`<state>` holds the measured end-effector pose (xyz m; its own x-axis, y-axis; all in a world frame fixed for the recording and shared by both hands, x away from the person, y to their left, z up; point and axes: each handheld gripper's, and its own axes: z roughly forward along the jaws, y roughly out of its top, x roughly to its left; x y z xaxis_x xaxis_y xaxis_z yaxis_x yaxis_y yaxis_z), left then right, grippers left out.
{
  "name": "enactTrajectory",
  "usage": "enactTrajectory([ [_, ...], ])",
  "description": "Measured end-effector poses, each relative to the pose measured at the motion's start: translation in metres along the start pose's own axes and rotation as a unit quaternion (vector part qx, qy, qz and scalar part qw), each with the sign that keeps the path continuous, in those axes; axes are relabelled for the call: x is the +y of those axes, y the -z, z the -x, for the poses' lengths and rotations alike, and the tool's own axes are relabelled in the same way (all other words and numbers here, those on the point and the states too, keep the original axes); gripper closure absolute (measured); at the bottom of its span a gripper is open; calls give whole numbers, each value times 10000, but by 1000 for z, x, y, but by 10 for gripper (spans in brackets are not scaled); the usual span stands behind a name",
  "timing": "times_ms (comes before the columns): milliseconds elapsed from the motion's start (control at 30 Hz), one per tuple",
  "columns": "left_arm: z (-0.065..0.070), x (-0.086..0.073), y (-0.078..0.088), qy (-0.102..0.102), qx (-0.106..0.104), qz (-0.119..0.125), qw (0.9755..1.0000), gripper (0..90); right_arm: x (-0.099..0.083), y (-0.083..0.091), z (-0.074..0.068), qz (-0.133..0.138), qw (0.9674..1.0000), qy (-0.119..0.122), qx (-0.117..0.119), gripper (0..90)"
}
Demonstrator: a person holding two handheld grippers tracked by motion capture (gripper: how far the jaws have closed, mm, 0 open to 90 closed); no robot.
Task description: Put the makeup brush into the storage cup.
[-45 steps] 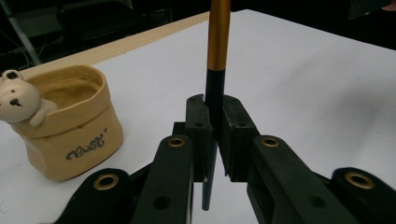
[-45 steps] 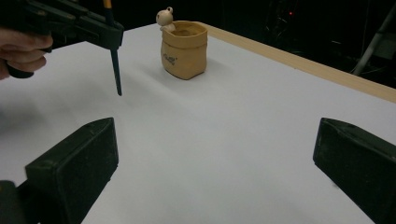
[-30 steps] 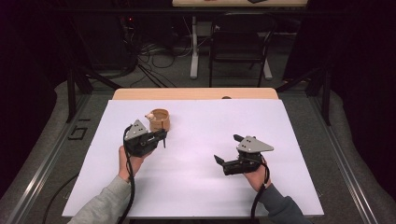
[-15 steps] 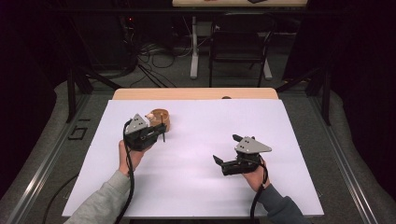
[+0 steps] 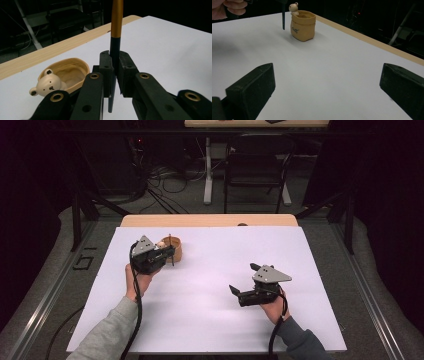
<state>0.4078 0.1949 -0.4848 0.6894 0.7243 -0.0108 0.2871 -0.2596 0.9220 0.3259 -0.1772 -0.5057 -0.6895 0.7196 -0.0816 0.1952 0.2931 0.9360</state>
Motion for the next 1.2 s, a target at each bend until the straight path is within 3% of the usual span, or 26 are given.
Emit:
enactTrajectory([
  [867,-15,18,-2,63,124,178,9997,830,0,-1,2,-35,10000,-3,-49,0],
  [1200,-23,25,-1,89,271,336,9990,830,-1,-2,2,-74,10000,-2,-25,0],
])
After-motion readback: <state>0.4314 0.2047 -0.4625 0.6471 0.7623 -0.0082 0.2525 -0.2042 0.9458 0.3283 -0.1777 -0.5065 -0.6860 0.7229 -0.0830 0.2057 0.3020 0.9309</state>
